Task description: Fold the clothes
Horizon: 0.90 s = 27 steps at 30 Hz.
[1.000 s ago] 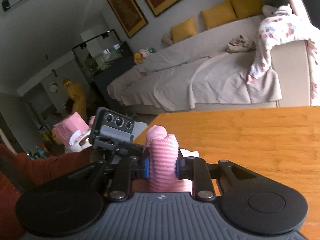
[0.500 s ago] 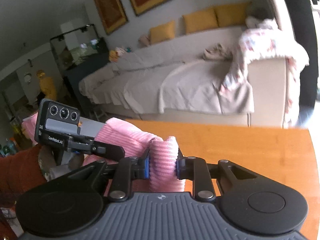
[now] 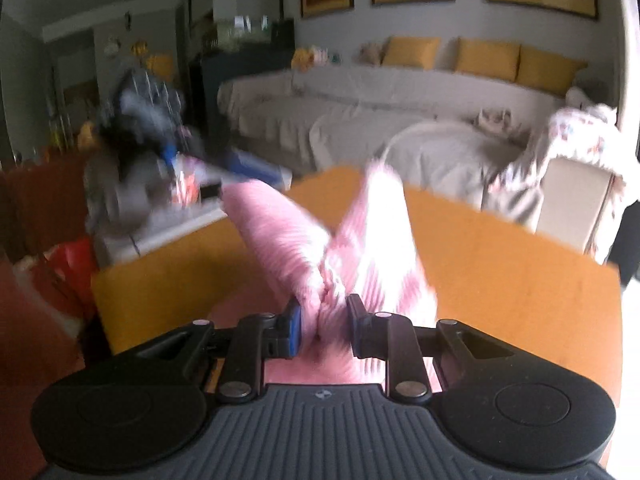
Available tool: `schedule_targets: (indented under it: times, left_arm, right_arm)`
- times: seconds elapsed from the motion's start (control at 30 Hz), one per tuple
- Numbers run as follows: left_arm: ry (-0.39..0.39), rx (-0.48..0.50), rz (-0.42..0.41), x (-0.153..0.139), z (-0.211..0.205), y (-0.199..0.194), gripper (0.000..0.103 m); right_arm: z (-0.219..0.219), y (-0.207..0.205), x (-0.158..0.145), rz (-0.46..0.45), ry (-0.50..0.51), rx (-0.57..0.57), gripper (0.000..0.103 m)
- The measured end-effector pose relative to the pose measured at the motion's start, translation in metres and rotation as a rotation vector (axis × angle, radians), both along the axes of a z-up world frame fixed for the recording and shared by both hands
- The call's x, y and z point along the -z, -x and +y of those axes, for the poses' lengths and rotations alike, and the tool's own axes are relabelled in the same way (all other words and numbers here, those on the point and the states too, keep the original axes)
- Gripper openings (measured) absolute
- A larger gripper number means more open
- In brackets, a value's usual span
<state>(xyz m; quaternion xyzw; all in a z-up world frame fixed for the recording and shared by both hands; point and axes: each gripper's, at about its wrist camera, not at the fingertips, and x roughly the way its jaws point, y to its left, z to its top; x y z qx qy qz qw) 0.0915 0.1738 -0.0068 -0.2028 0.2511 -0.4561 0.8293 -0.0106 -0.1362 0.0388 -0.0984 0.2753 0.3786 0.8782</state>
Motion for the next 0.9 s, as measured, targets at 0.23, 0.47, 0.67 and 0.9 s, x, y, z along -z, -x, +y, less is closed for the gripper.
schedule_targets:
  times: [0.23, 0.47, 0.67, 0.9]
  left_arm:
    - [0.029, -0.147, 0.045, -0.012, 0.030, 0.035, 0.096]
    - [-0.085, -0.105, 0.118, 0.009, -0.026, 0.040, 0.091]
    - [-0.219, -0.120, 0.190, 0.041, -0.053, 0.032, 0.066]
    - [-0.291, -0.128, 0.124, 0.046, -0.058, 0.054, 0.069]
  right_arm:
    - [0.005, 0.034, 0.038, 0.009, 0.026, 0.028, 0.023]
    - [-0.004, 0.045, 0.012, -0.020, 0.017, 0.070, 0.023]
    - [-0.015, 0.052, -0.019, -0.051, -0.027, 0.125, 0.049]
    - [0.028, 0.005, -0.044, -0.093, -0.018, 0.139, 0.075]
